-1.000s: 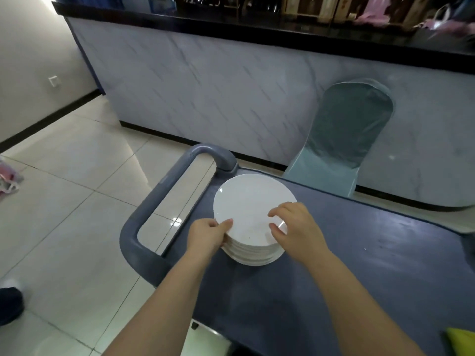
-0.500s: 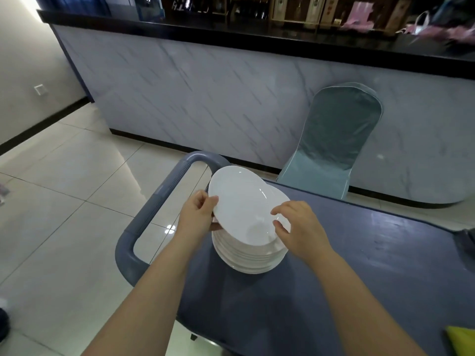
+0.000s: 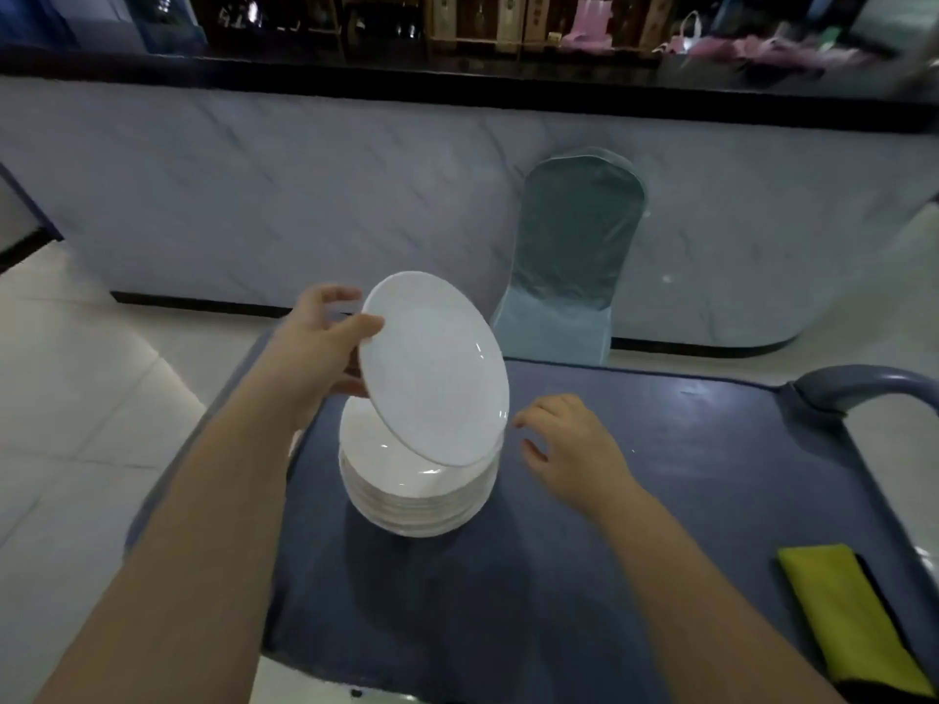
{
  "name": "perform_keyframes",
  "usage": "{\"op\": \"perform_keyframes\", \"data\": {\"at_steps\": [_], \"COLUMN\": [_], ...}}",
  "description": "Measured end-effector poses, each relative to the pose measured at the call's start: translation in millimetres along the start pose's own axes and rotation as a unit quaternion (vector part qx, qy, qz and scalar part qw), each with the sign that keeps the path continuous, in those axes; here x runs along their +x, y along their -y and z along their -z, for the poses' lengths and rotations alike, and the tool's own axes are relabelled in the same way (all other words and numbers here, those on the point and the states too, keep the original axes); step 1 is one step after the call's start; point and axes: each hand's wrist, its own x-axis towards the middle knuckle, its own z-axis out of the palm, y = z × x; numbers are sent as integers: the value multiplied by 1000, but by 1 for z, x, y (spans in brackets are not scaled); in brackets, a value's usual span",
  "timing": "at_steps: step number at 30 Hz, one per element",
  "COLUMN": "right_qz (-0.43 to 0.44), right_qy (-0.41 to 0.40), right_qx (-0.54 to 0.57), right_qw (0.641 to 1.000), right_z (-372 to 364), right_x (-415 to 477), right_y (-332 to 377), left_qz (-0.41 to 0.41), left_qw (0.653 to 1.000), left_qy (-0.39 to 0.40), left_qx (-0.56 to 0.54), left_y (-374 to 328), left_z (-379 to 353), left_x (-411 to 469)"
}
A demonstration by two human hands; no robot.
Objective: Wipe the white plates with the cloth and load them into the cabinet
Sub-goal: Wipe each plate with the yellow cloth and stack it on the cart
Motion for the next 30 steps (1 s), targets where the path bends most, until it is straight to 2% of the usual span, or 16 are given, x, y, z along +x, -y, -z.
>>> {"op": "perform_keyframes", "data": {"at_steps": [4,9,13,17,20,24,25,27,29,30], "right_qz": [-109,-217,-328,-468,-495,-468,-475,-485,-426,-371], "right_qy": [-23,3,49,160,172,77,42,-59,-173,-197], "right_qx": [-22,-53,-80,-126,-124,-175,-140,17,171,195], "right_qw": [994,975,940,860,843,863,868,873,871,886], "right_z": [21,46,52,40,19,6,10,21,42,53], "right_x": [-53,-141,-207,-247,-263,-270,-268,-264,-255,-244], "right_y": [-52,-116,-164,-202,-211,-219,-222,-230,-224,-212], "left_qz": [99,209,325,400,420,400,389,356,317,301], "left_qw": [977,924,874,835,820,840,846,865,881,885], "left_qy": [94,201,223,214,192,161,158,162,180,191], "left_qx": [-163,-251,-283,-311,-338,-330,-327,-314,-302,-301], "left_y": [34,78,104,127,142,154,155,155,152,149], "left_z": [-47,-159,-248,-302,-323,-331,-329,-323,-315,-311], "left_x": [-2,-26,-57,-83,-91,-91,-90,-90,-91,-92]}}
